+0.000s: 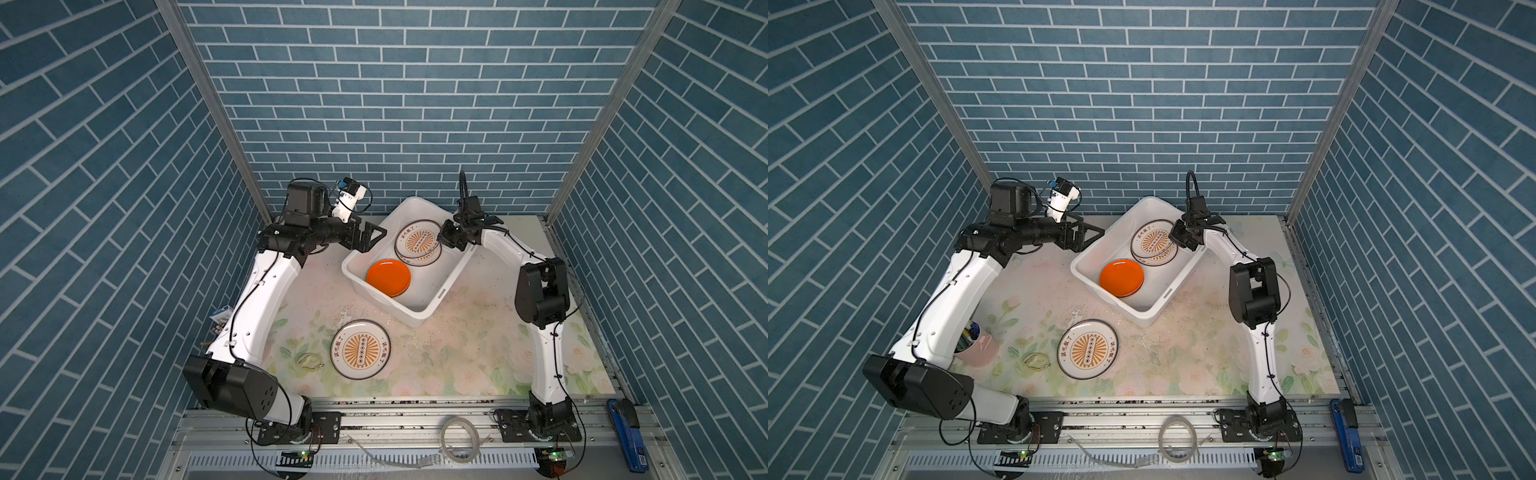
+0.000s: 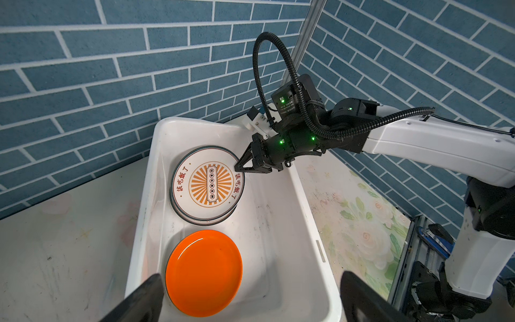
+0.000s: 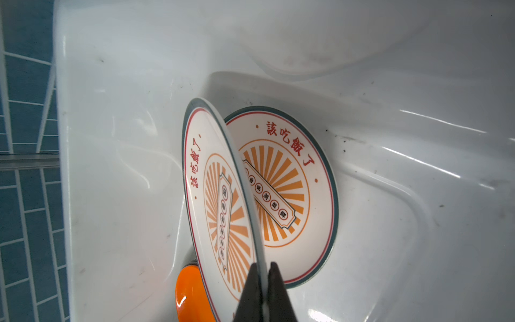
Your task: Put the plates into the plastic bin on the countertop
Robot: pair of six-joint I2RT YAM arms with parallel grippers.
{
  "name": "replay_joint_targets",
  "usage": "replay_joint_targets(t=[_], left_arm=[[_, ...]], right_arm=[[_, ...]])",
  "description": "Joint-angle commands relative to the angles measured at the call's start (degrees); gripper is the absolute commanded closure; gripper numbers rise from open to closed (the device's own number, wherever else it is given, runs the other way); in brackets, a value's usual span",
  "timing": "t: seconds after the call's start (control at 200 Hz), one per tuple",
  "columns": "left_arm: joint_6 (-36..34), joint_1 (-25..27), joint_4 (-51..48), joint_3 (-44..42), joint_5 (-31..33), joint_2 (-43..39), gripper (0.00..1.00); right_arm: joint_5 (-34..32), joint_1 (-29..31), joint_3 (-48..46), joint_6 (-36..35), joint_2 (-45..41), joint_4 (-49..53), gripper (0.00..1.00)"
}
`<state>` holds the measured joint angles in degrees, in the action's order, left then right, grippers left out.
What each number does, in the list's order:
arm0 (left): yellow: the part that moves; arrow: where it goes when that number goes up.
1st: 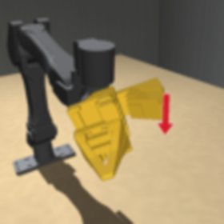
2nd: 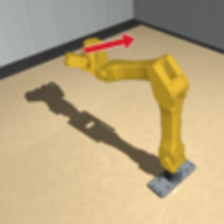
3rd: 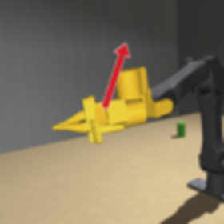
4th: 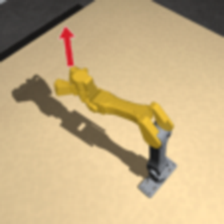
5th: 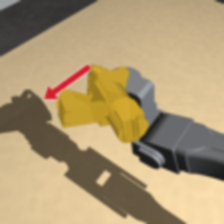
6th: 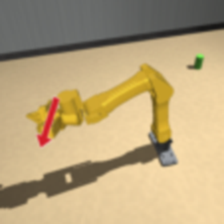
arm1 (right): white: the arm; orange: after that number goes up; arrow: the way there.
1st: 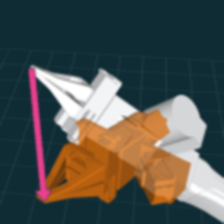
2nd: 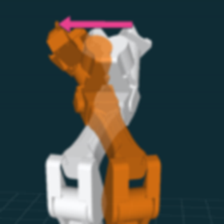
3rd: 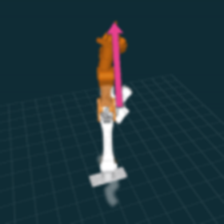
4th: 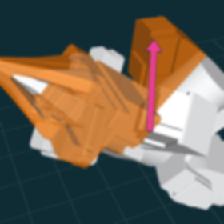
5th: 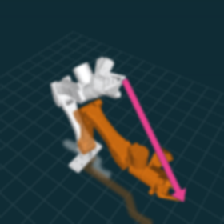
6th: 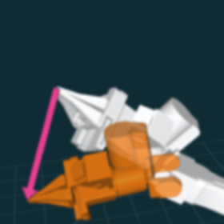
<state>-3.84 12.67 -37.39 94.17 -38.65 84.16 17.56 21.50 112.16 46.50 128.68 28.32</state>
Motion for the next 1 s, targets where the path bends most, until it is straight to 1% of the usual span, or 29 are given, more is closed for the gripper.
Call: replay_joint_targets(t=[0.0, 0.41, 0.995], left_arm=[[0.1, -0.3, 0.4, -0.8, -0.8, -1.5, 0.0], [0.0, -0.4, 0.2, -1.8, -0.6, -2.5, 0.01], [0.2, -0.4, 0.3, -1.9, -0.7, -2.5, 0.0]], right_arm=[[-0.7, 0.4, 1.9, 1.1, 0.8, -1.0, 1.0], [-2.0, 0.4, 0.6, 2.5, 0.9, -1.2, 1.0], [-1.7, 0.4, 1.7, 3.6, 2.9, -0.3, 0.99]])
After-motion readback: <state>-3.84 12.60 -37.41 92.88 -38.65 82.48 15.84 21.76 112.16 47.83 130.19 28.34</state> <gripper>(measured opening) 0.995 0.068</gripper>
